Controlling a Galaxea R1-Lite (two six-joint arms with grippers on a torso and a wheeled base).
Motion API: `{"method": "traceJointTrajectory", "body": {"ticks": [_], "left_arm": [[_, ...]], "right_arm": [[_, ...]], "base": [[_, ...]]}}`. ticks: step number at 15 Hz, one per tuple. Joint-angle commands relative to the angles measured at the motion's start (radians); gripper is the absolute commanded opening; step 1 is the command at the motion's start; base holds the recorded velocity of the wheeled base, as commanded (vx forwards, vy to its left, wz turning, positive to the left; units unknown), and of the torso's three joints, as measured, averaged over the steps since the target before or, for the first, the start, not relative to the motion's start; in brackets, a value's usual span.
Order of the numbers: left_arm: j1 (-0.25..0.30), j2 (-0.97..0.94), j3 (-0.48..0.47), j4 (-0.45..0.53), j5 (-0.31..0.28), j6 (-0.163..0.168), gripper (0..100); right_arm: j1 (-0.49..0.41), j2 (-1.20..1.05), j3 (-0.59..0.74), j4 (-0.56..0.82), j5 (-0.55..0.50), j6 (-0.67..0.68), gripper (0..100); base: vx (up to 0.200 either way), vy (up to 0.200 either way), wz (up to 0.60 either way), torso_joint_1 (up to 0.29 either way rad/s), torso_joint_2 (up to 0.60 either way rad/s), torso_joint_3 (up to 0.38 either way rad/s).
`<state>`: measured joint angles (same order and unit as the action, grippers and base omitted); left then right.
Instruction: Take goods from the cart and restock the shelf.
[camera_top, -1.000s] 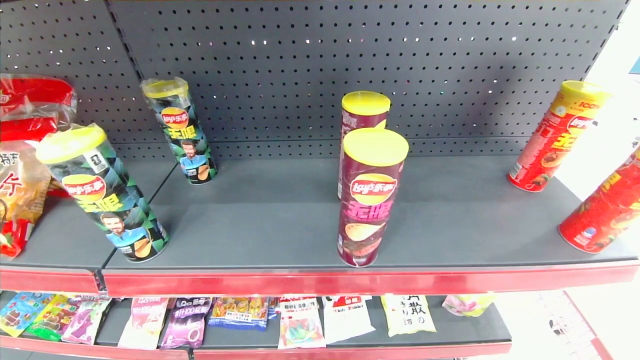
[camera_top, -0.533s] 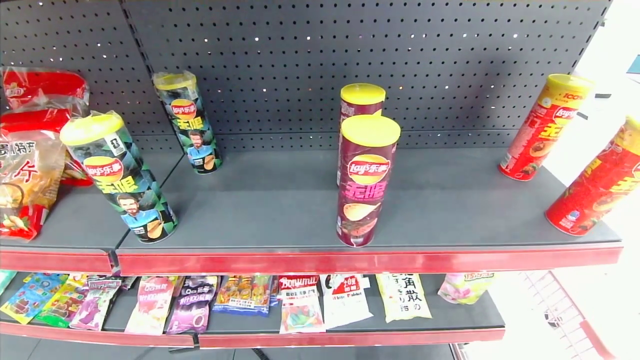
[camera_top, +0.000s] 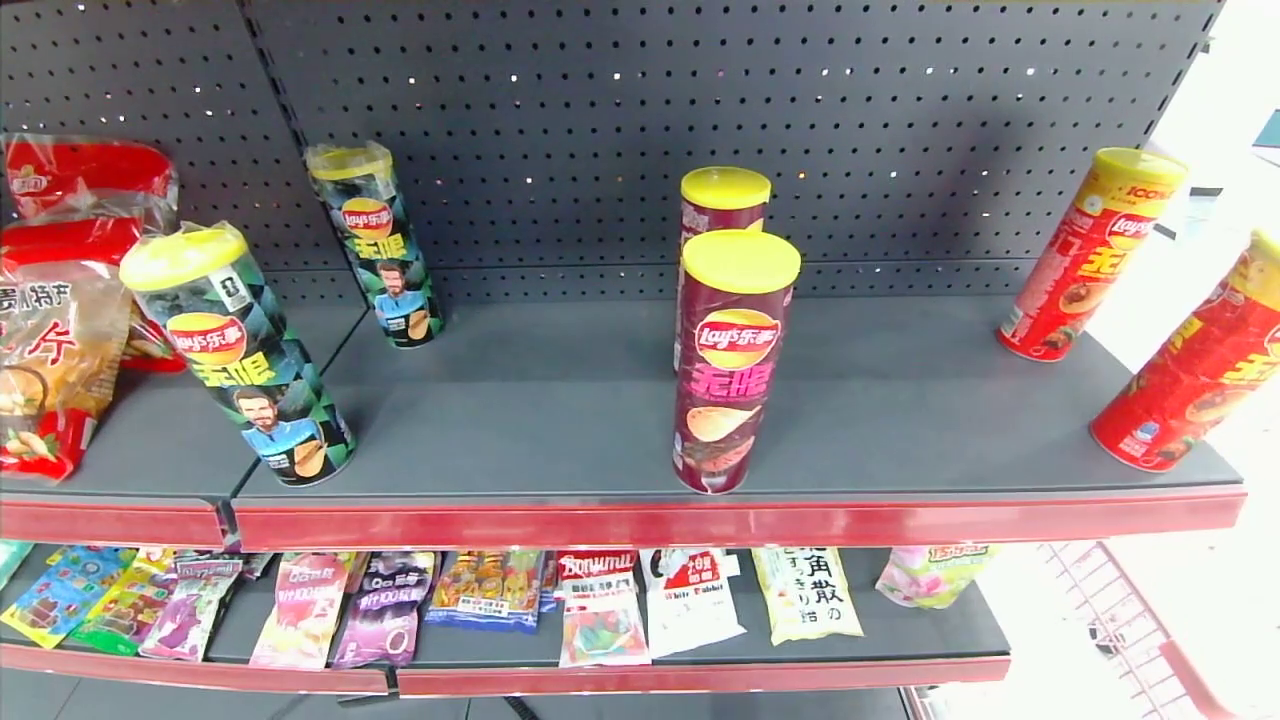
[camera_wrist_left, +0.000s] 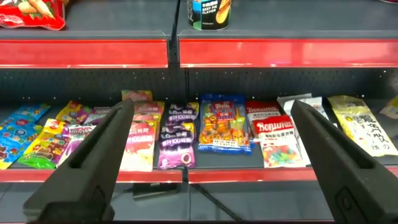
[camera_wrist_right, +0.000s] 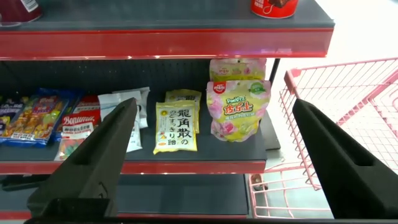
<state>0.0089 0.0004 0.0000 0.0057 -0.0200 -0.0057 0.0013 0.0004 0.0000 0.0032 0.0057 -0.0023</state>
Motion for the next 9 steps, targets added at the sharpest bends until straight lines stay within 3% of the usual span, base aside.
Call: {"method": "traceJointTrajectory", "body": {"ticks": [1, 5, 8, 9], "left_arm": [[0.000, 0.000, 0.000, 0.000, 0.000, 0.000, 100], [0.000, 0.000, 0.000, 0.000, 0.000, 0.000, 100], [0.000, 0.000, 0.000, 0.000, 0.000, 0.000, 100], [0.000, 0.000, 0.000, 0.000, 0.000, 0.000, 100]], "right_arm": [[0.000, 0.001, 0.000, 0.000, 0.000, 0.001, 100], [0.000, 0.001, 0.000, 0.000, 0.000, 0.001, 100], [0.000, 0.001, 0.000, 0.000, 0.000, 0.002, 100], [0.000, 0.001, 0.000, 0.000, 0.000, 0.002, 100]], "base": [[0.000, 0.000, 0.00, 0.000, 0.00, 0.000], [0.000, 0.000, 0.00, 0.000, 0.00, 0.000], [0.000, 0.000, -0.60, 0.004, 0.00, 0.001], [0.000, 0.000, 0.00, 0.000, 0.00, 0.000]]}}
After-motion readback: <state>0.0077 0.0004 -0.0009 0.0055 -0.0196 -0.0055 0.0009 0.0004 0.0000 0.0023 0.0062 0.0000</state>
